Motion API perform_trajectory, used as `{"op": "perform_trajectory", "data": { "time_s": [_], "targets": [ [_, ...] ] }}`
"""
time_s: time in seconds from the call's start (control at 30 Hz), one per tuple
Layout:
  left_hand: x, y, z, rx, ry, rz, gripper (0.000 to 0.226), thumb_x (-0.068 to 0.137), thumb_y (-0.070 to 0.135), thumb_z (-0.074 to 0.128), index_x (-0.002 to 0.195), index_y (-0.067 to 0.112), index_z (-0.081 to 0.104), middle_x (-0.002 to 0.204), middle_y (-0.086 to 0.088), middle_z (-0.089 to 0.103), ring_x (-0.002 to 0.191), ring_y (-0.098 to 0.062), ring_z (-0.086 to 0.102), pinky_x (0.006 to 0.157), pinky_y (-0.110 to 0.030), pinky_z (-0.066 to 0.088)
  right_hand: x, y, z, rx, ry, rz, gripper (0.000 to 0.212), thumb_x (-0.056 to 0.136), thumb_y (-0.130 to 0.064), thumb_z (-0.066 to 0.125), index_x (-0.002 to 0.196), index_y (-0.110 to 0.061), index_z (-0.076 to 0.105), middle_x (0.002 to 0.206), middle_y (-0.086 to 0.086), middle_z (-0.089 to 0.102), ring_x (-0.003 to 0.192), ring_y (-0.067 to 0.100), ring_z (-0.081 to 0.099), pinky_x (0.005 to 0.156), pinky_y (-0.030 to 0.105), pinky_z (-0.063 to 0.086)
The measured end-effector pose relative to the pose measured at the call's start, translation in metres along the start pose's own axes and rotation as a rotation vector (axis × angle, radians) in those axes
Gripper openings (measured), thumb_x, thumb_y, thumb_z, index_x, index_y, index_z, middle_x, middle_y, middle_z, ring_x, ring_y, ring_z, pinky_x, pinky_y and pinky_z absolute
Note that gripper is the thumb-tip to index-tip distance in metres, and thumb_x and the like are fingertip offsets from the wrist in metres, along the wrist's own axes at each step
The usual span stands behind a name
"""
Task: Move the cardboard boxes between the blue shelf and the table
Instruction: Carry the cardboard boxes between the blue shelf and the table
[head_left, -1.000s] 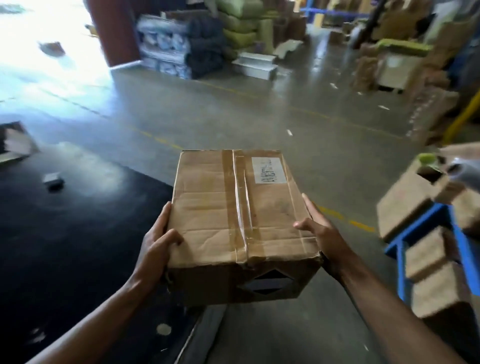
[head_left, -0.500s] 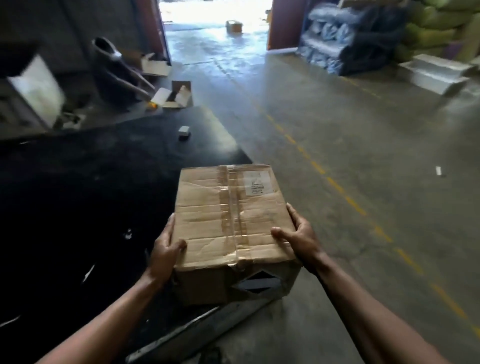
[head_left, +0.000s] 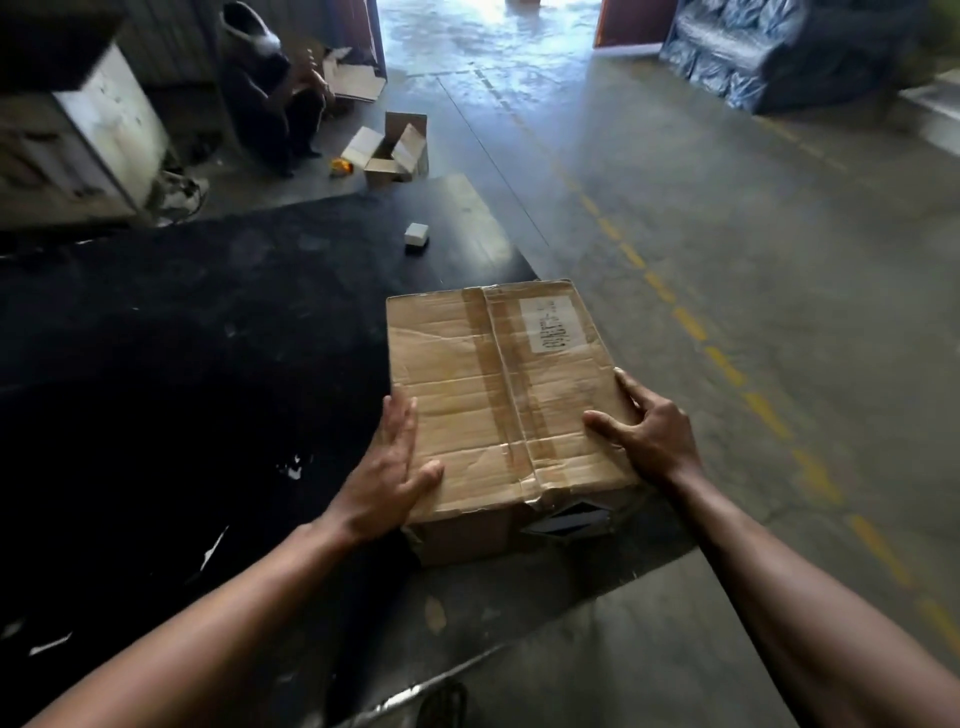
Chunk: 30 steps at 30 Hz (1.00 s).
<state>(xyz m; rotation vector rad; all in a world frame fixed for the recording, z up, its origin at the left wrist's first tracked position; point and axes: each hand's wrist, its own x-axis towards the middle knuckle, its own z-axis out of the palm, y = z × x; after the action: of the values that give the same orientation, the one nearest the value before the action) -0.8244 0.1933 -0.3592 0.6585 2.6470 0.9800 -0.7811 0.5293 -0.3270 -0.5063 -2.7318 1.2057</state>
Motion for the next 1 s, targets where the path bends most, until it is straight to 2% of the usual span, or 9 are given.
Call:
{"op": "perform_trajectory", "data": {
  "time_s": [0.1, 0.17, 0.23, 0.37, 0.53, 0.7, 0.8, 0.9, 1.0],
  "targets": [
    [0.023, -0.033, -0.041, 0.347, -0.200, 0.158, 0.109, 0.079, 0.086, 0.035, 0.154, 0.023, -0.013, 0.158, 0.009, -0.028, 0.141, -0.004, -0.034, 0.120, -0.029, -0.013, 0.025, -0.009, 0.014, -0.061, 0.039, -0.050, 0.073, 0.075, -0.050, 0.080, 0.138, -0.022, 0.057, 0.136, 0.001, 0.061, 0.121, 0.014, 0.059, 0.103, 0.024, 0.041],
    [0.033, -0.044, -0.062, 0.482, -0.283, 0.228, 0.117, 0.073, 0.089, 0.040, 0.153, 0.025, -0.017, 0.159, 0.008, -0.027, 0.143, -0.005, -0.032, 0.120, -0.029, -0.013, 0.040, -0.016, 0.023, -0.107, 0.085, -0.093, 0.063, 0.078, -0.047, 0.078, 0.133, -0.021, 0.061, 0.131, 0.002, 0.064, 0.118, 0.016, 0.062, 0.100, 0.023, 0.042],
    [0.040, -0.051, -0.072, 0.520, -0.299, 0.276, 0.122, 0.069, 0.092, 0.041, 0.152, 0.025, -0.018, 0.159, 0.006, -0.026, 0.145, -0.006, -0.028, 0.121, -0.028, -0.012, 0.050, -0.022, 0.031, -0.145, 0.149, -0.146, 0.053, 0.082, -0.041, 0.076, 0.128, -0.018, 0.065, 0.126, 0.004, 0.068, 0.114, 0.019, 0.065, 0.098, 0.026, 0.045],
    [0.044, -0.059, -0.066, 0.500, -0.213, 0.298, 0.126, 0.066, 0.095, 0.041, 0.154, 0.021, -0.010, 0.162, 0.003, -0.018, 0.148, -0.007, -0.021, 0.123, -0.030, -0.005, 0.050, -0.023, 0.035, -0.238, 0.210, -0.222, 0.041, 0.089, -0.034, 0.070, 0.124, -0.012, 0.067, 0.123, 0.007, 0.068, 0.110, 0.024, 0.065, 0.096, 0.032, 0.048],
    [0.042, -0.033, -0.043, 0.477, -0.093, 0.239, 0.129, 0.064, 0.099, 0.032, 0.155, 0.016, -0.004, 0.163, -0.001, -0.011, 0.149, -0.010, -0.017, 0.124, -0.034, -0.001, 0.012, -0.024, 0.048, -0.302, 0.103, -0.252, 0.051, 0.086, -0.039, 0.072, 0.128, -0.011, 0.063, 0.131, 0.010, 0.063, 0.131, 0.025, 0.050, 0.107, 0.036, 0.039],
    [0.048, 0.017, 0.009, 0.400, 0.020, 0.123, 0.131, 0.065, 0.099, 0.024, 0.155, 0.005, 0.012, 0.162, -0.011, 0.002, 0.151, -0.022, -0.002, 0.121, -0.035, -0.002, -0.015, -0.039, 0.056, -0.302, -0.005, -0.235, 0.070, 0.083, -0.050, 0.071, 0.138, -0.010, 0.055, 0.143, 0.006, 0.052, 0.139, 0.019, 0.038, 0.115, 0.023, 0.021],
    [0.060, 0.014, 0.004, 0.455, -0.024, 0.210, 0.128, 0.066, 0.099, 0.021, 0.156, 0.008, 0.008, 0.161, -0.007, -0.002, 0.151, -0.020, -0.005, 0.122, -0.035, -0.005, -0.021, -0.041, 0.055, -0.292, -0.023, -0.215, 0.076, 0.083, -0.054, 0.069, 0.142, -0.010, 0.050, 0.150, 0.004, 0.045, 0.144, 0.015, 0.030, 0.115, 0.015, 0.010],
    [0.088, -0.019, -0.034, 0.588, -0.078, 0.343, 0.122, 0.069, 0.098, 0.016, 0.157, 0.014, 0.011, 0.162, -0.003, 0.001, 0.152, -0.017, 0.001, 0.123, -0.036, 0.000, -0.024, -0.042, 0.057, -0.293, -0.034, -0.209, 0.082, 0.084, -0.059, 0.065, 0.147, -0.012, 0.043, 0.156, 0.003, 0.037, 0.148, 0.013, 0.021, 0.117, 0.018, 0.006],
    [0.128, -0.046, -0.075, 0.612, -0.130, 0.259, 0.130, 0.060, 0.102, 0.019, 0.158, 0.019, 0.002, 0.162, 0.000, -0.006, 0.150, -0.015, -0.008, 0.122, -0.034, -0.003, -0.032, -0.048, 0.067, -0.305, -0.044, -0.192, 0.094, 0.081, -0.068, 0.061, 0.151, -0.010, 0.036, 0.159, 0.003, 0.030, 0.150, 0.015, 0.014, 0.119, 0.022, 0.005]
  ]
}}
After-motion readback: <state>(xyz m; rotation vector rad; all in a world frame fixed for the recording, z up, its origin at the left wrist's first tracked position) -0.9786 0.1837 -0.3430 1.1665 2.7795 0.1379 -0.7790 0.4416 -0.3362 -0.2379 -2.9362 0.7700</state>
